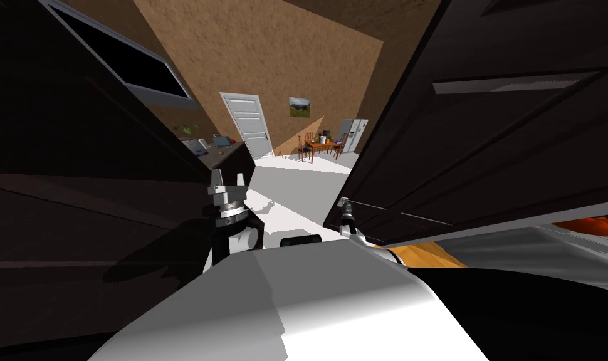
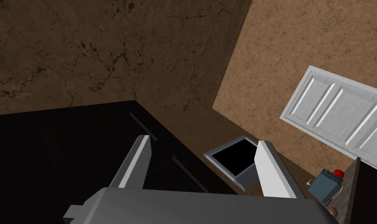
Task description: Push the door open
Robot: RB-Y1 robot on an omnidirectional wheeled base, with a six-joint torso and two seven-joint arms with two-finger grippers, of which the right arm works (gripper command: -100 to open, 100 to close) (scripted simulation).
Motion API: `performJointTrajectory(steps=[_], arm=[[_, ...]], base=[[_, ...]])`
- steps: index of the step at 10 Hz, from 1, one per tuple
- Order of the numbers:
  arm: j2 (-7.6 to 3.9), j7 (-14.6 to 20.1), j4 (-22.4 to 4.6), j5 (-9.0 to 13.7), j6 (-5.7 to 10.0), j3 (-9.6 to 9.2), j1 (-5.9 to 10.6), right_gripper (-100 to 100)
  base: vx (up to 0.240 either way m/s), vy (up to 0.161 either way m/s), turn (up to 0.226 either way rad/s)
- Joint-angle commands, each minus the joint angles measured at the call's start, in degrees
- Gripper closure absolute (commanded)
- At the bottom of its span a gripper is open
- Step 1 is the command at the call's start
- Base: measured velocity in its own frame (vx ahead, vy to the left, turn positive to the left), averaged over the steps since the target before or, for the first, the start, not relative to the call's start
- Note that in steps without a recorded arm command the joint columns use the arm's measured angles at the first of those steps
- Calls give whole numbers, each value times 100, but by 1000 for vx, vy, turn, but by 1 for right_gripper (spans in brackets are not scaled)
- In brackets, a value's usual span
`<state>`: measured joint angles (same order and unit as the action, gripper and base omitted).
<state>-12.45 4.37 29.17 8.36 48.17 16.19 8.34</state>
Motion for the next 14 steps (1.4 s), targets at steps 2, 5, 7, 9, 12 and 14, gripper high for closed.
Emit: performJointTrajectory(steps=[2,5,7,9,12,14], arm=[[-30,-29,-34,47,42,76,25,100],[-59,-113,-67,166,50,265,6,100],[-72,-152,-82,220,53,351,-2,100],[-88,-201,-101,289,58,460,-13,100],[-96,-223,-37,320,60,509,-18,100],[-110,-266,-127,381,64,606,-28,100]], base=[[150,-11,-19],[179,14,-46],[143,5,-29],[193,-7,-49],[134,10,-27],[66,13,-7]])
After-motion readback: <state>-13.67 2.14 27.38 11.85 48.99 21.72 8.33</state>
